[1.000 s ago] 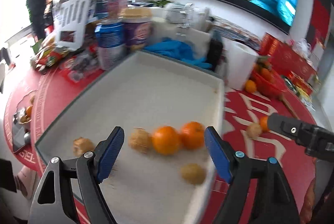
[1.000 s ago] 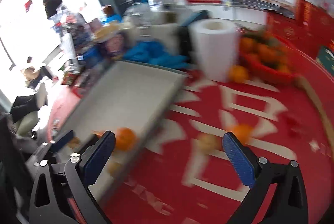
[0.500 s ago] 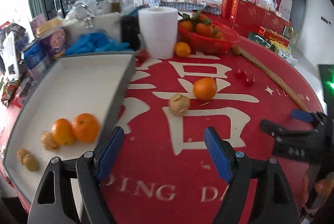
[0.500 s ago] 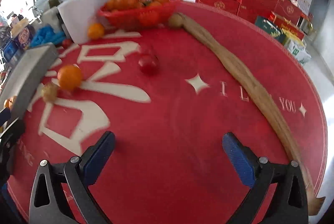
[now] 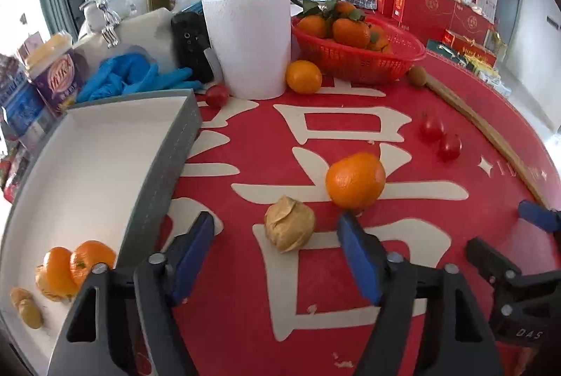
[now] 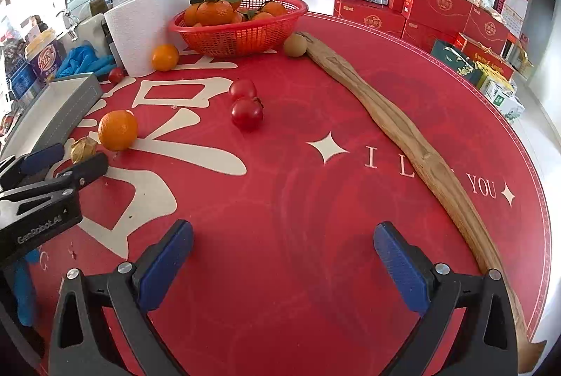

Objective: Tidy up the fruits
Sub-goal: 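Grasp a tan husk fruit with the left tool while the right tool grasps a red tomato, then carry the husk fruit into the tray with the left tool while the right tool carries the tomato there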

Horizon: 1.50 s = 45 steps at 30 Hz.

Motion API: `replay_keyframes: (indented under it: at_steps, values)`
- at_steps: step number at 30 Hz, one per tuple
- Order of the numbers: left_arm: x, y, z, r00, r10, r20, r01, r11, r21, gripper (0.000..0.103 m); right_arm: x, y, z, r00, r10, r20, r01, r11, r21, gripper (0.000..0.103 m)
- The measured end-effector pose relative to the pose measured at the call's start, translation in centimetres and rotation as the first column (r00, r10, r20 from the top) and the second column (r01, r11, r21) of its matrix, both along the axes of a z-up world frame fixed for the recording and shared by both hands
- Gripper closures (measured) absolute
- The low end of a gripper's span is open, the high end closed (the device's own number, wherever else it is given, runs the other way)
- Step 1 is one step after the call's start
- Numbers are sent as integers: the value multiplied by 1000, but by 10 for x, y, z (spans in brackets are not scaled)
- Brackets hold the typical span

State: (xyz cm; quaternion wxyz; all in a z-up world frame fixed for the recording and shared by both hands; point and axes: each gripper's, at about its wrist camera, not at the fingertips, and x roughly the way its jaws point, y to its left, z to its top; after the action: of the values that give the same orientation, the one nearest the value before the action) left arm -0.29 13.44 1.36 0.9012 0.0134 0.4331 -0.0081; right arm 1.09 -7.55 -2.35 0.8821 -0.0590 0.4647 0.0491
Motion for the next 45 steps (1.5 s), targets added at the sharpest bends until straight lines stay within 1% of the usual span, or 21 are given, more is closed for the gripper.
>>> replay_keyframes:
  at_steps: [1,2,3,6,8,13,14,15,16,17,18,19,20,23,26,30,34,37,41,45]
  values:
    - [1,1,0,1000,0,-1,0,1000,-21,37,4,1,0,1000,3,0,-3,1000,0,0]
    - [1,-1,1,1000,-1,3,1,1000,-18,44,7,3,0,1000,6,0,-6,1000,0,0]
    - [0,-3,2,1000,-8,7,8,1000,-16,56,11,4,0,1000,10,0,-10,1000,0,0]
    - [-3,-12,4,999,-35,16,35,999,5,75,28,11,-1,1000,21,-1,-21,1000,1,0]
    - [-4,-15,4,999,-37,17,37,999,19,75,40,17,-2,1000,29,-1,-29,1000,4,0]
    - [-5,-12,3,1000,-26,14,26,1000,-3,75,62,29,-1,999,40,8,-40,999,35,0]
    - [-7,-12,3,1000,-26,15,26,1000,1,75,64,30,-1,999,38,11,-38,999,39,7]
    - [-7,-12,3,1000,-25,15,25,1000,3,75,65,32,0,999,36,24,-37,999,29,17]
    - [-9,-12,3,1000,-24,15,24,1000,4,75,65,34,0,999,36,33,-36,999,13,24]
    - [-11,-12,3,1000,-24,15,24,1000,3,75,65,36,1,998,43,42,-43,999,8,39]
    - [-13,-12,3,1000,-23,15,23,1000,1,75,63,38,2,997,56,53,-56,998,11,61]
    - [-16,-10,3,1000,-21,15,21,1000,-2,75,62,39,4,996,62,60,-63,998,14,70]
    - [-19,-9,3,1000,-21,15,21,1000,-4,75,60,38,5,996,64,63,-66,998,22,78]
    - [-34,-5,2,1000,-18,15,19,1000,-12,75,49,25,6,997,58,55,-64,991,114,78]
    - [-48,-2,2,1000,-11,15,11,1000,-14,75,35,9,8,998,43,43,-50,984,173,78]
    - [-60,-1,2,1000,1,15,-1,1000,-6,75,11,-9,9,1000,16,26,-21,974,226,78]
    - [-65,-2,2,1000,9,16,-9,1000,-2,75,-12,-17,9,999,-6,34,-3,965,261,78]
    - [-64,-2,1,1000,11,16,-11,1000,-8,75,-15,-24,8,999,-32,30,21,948,319,78]
    - [-64,-2,1,1000,11,17,-11,1000,1,75,-18,-26,9,999,-43,27,31,941,337,78]
    - [-65,-2,1,1000,12,16,-12,1000,-13,75,-22,-26,10,999,-37,27,26,942,334,78]
